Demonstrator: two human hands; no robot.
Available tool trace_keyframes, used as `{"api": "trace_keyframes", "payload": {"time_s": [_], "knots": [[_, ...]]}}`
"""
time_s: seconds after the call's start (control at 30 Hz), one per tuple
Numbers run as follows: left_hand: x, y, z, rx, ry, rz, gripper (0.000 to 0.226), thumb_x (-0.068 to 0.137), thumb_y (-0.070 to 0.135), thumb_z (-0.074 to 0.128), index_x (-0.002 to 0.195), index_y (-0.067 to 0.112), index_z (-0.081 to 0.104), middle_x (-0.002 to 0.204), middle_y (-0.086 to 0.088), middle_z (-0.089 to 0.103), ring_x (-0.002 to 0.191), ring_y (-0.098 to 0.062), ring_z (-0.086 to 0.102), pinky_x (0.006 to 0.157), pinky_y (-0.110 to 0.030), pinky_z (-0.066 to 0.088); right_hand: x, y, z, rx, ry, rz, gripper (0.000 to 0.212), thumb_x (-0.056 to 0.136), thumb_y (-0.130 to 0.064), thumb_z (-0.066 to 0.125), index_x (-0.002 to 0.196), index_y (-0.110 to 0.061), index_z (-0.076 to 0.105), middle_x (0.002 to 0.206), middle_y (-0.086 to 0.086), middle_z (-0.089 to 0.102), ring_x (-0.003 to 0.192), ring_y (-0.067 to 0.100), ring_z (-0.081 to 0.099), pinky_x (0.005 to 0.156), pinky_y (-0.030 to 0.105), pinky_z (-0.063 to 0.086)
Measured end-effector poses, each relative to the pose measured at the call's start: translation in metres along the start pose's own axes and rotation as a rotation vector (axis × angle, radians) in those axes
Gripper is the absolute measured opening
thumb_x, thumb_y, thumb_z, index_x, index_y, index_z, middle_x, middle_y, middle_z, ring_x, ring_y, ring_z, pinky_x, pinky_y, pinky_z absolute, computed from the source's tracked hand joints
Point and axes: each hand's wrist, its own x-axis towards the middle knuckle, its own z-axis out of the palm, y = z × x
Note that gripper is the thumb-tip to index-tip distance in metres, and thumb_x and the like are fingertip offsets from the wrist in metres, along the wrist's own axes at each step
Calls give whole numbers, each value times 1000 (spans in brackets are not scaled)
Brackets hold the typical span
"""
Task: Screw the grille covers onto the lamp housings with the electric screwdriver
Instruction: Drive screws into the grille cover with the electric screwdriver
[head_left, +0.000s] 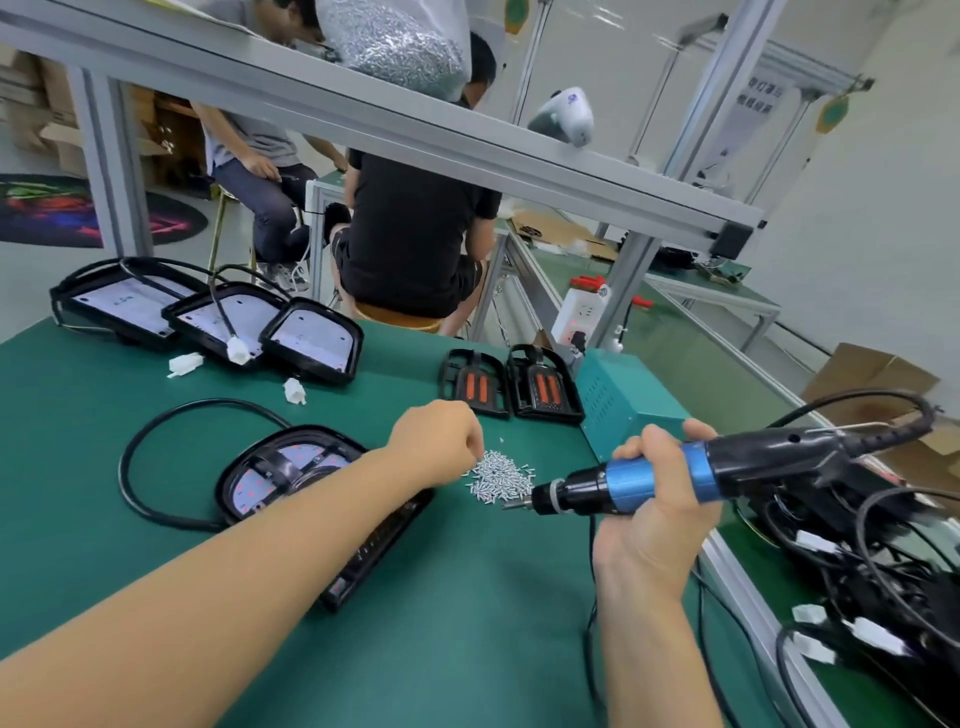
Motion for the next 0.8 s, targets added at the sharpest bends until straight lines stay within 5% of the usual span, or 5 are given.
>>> {"api": "trace_keyframes", "payload": {"time_s": [0.3,0.57,0.8], "knots": [[33,2,34,198,-179,-49,25,80,-1,55,76,23,52,82,1,50,73,-21,40,62,-28,36,11,-2,-16,-16,-52,-98,31,71,-3,67,93,-22,58,70,8,51,58,16,55,63,26,51],[38,4,43,247,-143,-68,24,80,-5,55,93,9,69,97,-6,67,85,-27,62,69,-32,50,14,-4,-19,-27,-54,-91,32,69,-2,67,92,-22,57,74,11,49,58,15,56,61,26,51],[36,5,46,352,-127,-46,32,79,-10,46,59,11,36,61,-3,40,64,-25,43,56,-31,37,12,-3,-19,-20,-47,-93,32,69,-2,66,92,-21,57,67,7,52,58,15,57,62,25,50]]}}
